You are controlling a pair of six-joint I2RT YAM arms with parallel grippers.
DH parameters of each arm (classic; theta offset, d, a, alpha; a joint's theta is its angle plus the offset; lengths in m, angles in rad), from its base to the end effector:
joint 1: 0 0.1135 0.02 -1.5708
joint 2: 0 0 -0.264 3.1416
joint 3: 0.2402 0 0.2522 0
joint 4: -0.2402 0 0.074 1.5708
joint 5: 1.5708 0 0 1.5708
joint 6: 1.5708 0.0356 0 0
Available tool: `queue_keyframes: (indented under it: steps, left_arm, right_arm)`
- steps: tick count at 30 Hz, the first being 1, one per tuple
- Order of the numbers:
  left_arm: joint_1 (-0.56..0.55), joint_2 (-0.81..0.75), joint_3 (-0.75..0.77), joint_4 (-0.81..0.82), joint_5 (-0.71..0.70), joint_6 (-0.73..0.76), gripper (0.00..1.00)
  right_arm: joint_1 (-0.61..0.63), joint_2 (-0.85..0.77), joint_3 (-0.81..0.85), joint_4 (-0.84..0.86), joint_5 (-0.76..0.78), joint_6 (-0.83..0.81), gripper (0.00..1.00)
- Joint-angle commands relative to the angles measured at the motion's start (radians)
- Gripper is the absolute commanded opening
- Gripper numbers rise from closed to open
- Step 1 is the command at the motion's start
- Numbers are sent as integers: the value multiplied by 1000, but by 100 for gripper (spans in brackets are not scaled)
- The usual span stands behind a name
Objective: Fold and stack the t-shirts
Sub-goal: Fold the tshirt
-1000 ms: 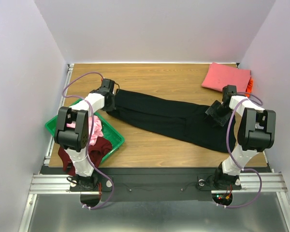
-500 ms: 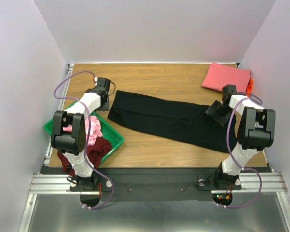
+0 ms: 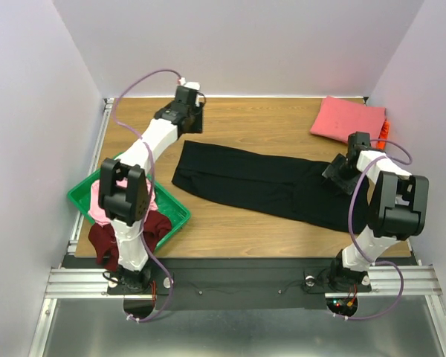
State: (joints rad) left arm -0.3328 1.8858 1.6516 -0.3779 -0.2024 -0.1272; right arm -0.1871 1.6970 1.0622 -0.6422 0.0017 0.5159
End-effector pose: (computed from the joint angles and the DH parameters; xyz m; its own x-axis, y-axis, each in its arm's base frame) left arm 0.4211 -0.1380 0.3035 -0.5595 0.0619 -0.8265 0.0943 0.9955 0.0107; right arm 0.3122 -0.0592 0.1735 -0.7260 0.6395 -0.2527 0.6262 0.7667 0.1414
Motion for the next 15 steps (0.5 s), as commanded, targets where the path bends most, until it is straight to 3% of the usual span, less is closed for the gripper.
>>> queue_keyframes:
  steps: [1, 7, 15]
  left_arm:
    - [-32, 94, 43, 17, 196, 46, 58]
    - [-44, 182, -3, 53, 371, 52, 58]
    - [-46, 214, -137, 27, 288, 46, 58]
  right_arm:
    - [-12, -53, 7, 41, 66, -19, 70]
    - [-11, 21, 27, 42, 78, -31, 70]
    - [110, 220, 165, 67, 66, -17, 69]
